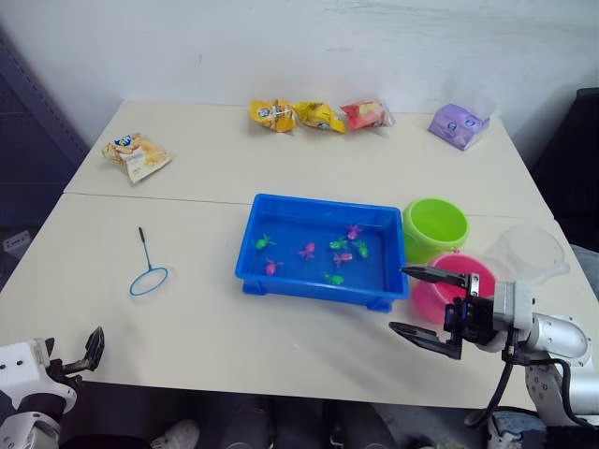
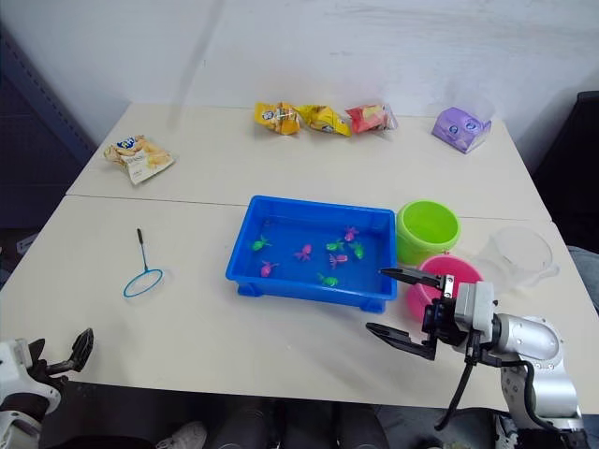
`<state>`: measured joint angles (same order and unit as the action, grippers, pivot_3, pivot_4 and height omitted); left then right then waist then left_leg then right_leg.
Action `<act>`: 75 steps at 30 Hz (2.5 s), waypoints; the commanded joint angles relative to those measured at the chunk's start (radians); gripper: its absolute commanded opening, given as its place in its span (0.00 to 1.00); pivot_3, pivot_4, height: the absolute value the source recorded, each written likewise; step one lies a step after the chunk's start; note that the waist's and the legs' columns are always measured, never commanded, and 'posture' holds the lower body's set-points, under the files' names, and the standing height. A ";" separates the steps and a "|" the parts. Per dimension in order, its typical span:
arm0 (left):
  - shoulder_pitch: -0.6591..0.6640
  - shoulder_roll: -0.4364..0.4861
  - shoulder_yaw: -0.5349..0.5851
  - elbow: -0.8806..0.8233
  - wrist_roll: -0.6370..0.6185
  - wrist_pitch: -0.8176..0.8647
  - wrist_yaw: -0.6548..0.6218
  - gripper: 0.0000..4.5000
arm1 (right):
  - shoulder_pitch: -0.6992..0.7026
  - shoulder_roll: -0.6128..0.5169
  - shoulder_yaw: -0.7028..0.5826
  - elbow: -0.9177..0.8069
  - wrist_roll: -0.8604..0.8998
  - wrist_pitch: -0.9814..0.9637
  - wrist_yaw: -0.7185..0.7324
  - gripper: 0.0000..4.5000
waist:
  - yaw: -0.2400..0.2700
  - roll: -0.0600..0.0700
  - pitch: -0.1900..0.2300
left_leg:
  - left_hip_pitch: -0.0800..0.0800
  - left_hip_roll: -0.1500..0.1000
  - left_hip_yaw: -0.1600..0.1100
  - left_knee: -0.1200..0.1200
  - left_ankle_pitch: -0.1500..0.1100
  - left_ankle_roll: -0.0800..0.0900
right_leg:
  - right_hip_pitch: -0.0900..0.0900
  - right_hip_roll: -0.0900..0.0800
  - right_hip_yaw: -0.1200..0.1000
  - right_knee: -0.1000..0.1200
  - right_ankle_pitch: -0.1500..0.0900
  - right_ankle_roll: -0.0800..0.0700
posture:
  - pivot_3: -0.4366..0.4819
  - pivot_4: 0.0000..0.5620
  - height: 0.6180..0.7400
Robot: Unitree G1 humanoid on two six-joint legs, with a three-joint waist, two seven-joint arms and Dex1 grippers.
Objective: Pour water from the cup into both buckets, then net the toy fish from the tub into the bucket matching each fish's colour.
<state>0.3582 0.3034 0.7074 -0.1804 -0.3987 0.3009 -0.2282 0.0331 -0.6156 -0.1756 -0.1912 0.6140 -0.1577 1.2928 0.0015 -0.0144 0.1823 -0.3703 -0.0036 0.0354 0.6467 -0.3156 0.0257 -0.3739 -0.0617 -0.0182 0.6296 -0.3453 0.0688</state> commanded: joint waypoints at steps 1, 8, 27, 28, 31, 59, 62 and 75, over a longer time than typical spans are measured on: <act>-0.079 0.059 -0.019 -0.047 0.060 0.137 0.138 1.00 | -0.014 0.011 0.001 -0.046 0.041 0.024 -0.015 0.99 | -0.001 0.000 0.000 | 0.000 0.000 0.000 0.000 0.000 0.000 | 0.000 0.000 0.000 0.000 0.000 0.000 | 0.48 0.27 1.00; -0.475 0.149 -0.099 0.033 0.034 0.580 0.298 1.00 | -0.022 0.007 0.030 -0.152 0.041 0.104 -0.083 0.99 | 0.000 -0.001 -0.001 | 0.000 0.000 0.000 0.001 0.001 -0.002 | -0.001 0.000 -0.001 0.002 0.000 0.001 | 0.48 0.27 1.00; -0.966 0.234 -0.352 0.764 0.200 0.582 0.250 0.88 | -0.035 -0.011 0.050 -0.126 -0.064 0.046 -0.119 1.00 | -0.001 -0.002 -0.001 | 0.000 -0.001 0.001 0.003 0.004 -0.010 | -0.003 0.001 -0.003 0.012 0.001 0.001 | 0.48 0.27 1.00; -0.955 0.231 -0.363 0.772 0.213 0.579 0.257 0.80 | -0.030 -0.008 0.049 -0.122 -0.063 0.041 -0.115 1.00 | -0.001 -0.002 -0.001 | 0.001 -0.001 0.001 0.004 0.004 -0.010 | -0.003 0.001 -0.003 0.011 0.001 0.001 | 0.48 0.27 1.00; -0.939 0.211 -0.320 0.771 0.192 0.585 0.289 0.50 | -0.018 -0.005 0.041 -0.113 -0.064 0.022 -0.106 1.00 | -0.003 -0.001 -0.002 | 0.003 -0.001 0.002 0.004 0.004 -0.011 | -0.002 0.000 -0.003 0.011 0.001 0.001 | 0.48 0.27 1.00; -0.796 0.657 -0.662 -0.023 0.002 -0.026 -1.016 0.02 | -0.360 -0.315 0.110 -0.260 0.191 0.840 -0.299 1.00 | -0.027 -0.001 0.005 | 0.001 0.000 0.000 -0.002 0.007 -0.015 | -0.004 -0.002 -0.005 0.006 -0.002 -0.003 | 0.48 0.27 1.00; -0.884 0.617 -0.764 -0.004 0.012 -0.063 -1.092 0.02 | -0.457 -0.315 0.144 -0.270 0.230 0.955 -0.326 1.00 | -0.027 -0.001 0.006 | -0.001 0.000 0.000 -0.001 0.007 -0.014 | -0.005 -0.002 -0.005 0.007 -0.002 -0.004 | 0.48 0.27 1.00; -1.045 0.379 -0.972 0.107 0.130 -0.078 -1.093 0.02 | -0.512 -0.218 0.255 -0.351 0.235 1.139 -0.438 1.00 | -0.027 -0.001 0.006 | -0.024 0.000 0.000 0.016 0.007 -0.007 | -0.022 0.000 -0.005 0.020 0.001 0.001 | 0.48 0.27 1.00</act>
<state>-0.6634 0.6833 -0.2599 -0.0634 -0.2751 0.2217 -1.3227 -0.4837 -0.8359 0.0873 -0.5093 0.8497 0.9822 0.8599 -0.0251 -0.0152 0.1880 -0.3940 -0.0040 0.0358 0.6640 -0.3088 0.0194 -0.3952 -0.0620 -0.0233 0.6498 -0.3446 0.0699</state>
